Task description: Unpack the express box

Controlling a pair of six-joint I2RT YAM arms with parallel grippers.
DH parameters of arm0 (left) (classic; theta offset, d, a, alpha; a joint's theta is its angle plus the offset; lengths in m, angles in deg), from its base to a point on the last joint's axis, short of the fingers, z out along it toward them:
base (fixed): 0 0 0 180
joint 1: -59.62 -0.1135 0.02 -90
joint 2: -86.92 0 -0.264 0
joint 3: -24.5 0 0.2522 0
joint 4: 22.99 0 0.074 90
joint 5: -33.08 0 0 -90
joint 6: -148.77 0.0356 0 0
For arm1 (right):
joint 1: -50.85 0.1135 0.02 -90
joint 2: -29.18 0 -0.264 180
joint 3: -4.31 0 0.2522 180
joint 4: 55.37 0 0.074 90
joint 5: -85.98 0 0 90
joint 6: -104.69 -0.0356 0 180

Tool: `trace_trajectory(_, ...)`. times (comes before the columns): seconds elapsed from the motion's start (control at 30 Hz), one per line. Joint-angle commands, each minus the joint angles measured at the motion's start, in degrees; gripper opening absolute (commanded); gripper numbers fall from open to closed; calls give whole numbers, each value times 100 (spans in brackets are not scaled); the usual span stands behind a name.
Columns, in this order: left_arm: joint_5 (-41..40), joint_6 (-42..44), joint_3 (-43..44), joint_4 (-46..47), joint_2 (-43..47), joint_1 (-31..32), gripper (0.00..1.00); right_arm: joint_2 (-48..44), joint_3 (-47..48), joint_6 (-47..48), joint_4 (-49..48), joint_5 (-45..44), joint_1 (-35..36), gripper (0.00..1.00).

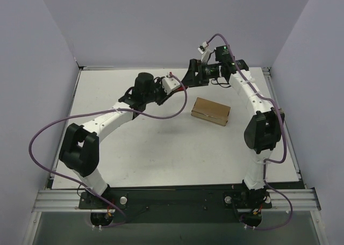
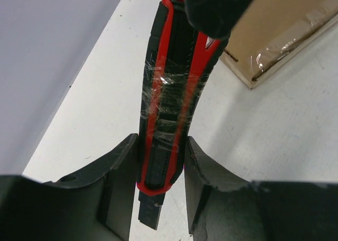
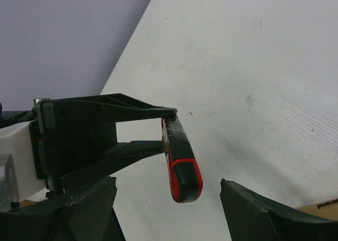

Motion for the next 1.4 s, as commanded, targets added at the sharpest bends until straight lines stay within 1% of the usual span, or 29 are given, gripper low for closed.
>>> trace_trajectory(0.0, -143, -598, 358, 511, -57, 59, 0, -114, 64, -195, -279, 439, 80, 81)
trace_trajectory(0.1, -143, -756, 376, 572, -57, 85, 0, -123, 20, -204, -296, 439, 80, 79)
trace_trajectory(0.3, 138, -924, 420, 643, -4, 120, 0, -35, 73, -222, -349, 447, 123, 75)
trace_trajectory(0.7, 271, -1600, 455, 879, 31, 156, 0, 35, 91, -222, -411, 158, 229, 61)
trace_trajectory(0.87, 236, -1697, 464, 950, 5, 191, 0, 18, 47, -195, -411, -27, 247, 59)
trace_trajectory(0.97, 140, -1759, 473, 1011, -4, 208, 0, 26, 55, -213, -411, -27, 255, 58)
trace_trajectory(1.07, 235, -1715, 473, 1020, -13, 226, 0, 35, 64, -195, -411, -45, 264, 57)
trace_trajectory(1.37, 166, -1706, 482, 1161, -21, 287, 0, 88, 108, -204, -411, -80, 256, 52)
